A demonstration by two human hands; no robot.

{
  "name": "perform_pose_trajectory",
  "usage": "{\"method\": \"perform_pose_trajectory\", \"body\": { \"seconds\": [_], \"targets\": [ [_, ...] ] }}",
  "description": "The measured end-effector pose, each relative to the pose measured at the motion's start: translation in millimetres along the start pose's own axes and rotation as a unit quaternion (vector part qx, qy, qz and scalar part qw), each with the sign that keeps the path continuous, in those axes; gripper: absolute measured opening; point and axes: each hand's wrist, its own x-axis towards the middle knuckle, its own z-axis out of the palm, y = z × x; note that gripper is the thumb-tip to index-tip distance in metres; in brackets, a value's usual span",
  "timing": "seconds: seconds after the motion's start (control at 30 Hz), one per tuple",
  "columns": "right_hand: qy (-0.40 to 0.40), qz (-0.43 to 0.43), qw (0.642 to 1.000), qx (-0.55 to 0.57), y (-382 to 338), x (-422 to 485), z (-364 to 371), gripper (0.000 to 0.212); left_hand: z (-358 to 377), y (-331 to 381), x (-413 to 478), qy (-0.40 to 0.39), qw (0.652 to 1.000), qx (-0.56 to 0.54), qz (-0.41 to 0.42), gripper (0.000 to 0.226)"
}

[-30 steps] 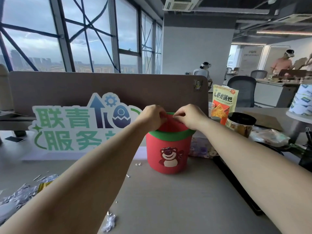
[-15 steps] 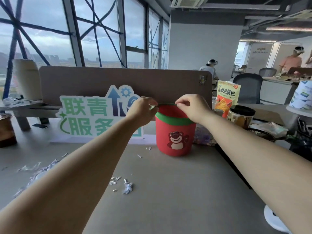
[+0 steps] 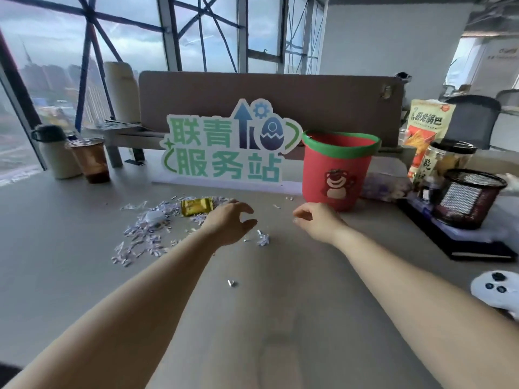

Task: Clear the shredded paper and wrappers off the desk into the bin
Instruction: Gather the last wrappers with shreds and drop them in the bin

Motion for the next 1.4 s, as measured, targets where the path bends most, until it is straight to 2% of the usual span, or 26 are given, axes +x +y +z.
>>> {"method": "perform_pose_trajectory", "body": {
  "seconds": [0.1, 0.17, 0.27, 0.47, 0.63, 0.8, 0.9, 1.0, 1.23, 1.4],
  "targets": [
    [-0.02, 0.008, 1.0, -0.005, 4, -4, 20, 0.022, 10, -14, -19, -0.009, 1.0, 0.008, -0.009, 0.045],
    [-0.028, 0.005, 0.999, -0.031, 7, -2, 31, 0.024, 14, -20, -32, -0.017, 1.0, 0.009, -0.023, 0.061],
    [-0.008, 0.002, 0.998, -0.062, 10, 5, 46, 0.038, 24, -26, -47, -0.012, 0.998, 0.065, -0.014, 0.078],
    [-0.018, 0.022, 0.993, -0.11, 10, 31, 64, 0.07, 36, -38, -23, -0.04, 0.992, 0.102, -0.068, 0.085],
    [-0.038, 0.031, 0.986, -0.156, 16, 64, 70, 0.079, 41, -44, 5, -0.029, 0.992, 0.107, -0.068, 0.085],
    [-0.044, 0.075, 0.981, -0.173, 22, 102, 76, 0.086, 45, -46, 15, 0.002, 0.993, 0.099, -0.069, 0.08],
    [-0.072, 0.069, 0.974, -0.202, 22, 108, 76, 0.081, 44, -46, 16, 0.0, 0.993, 0.096, -0.072, 0.079],
    [-0.099, 0.016, 0.979, -0.178, 17, 98, 72, 0.066, 42, -45, 14, 0.016, 0.993, 0.096, -0.068, 0.076],
    [-0.156, -0.092, 0.973, -0.142, -6, 50, 73, 0.051, 34, -38, 1, 0.045, 0.995, 0.085, -0.036, 0.052],
    [-0.154, -0.105, 0.979, -0.084, -25, 14, 75, 0.048, 24, -35, -23, 0.063, 0.997, -0.007, -0.04, 0.032]
  ]
}}
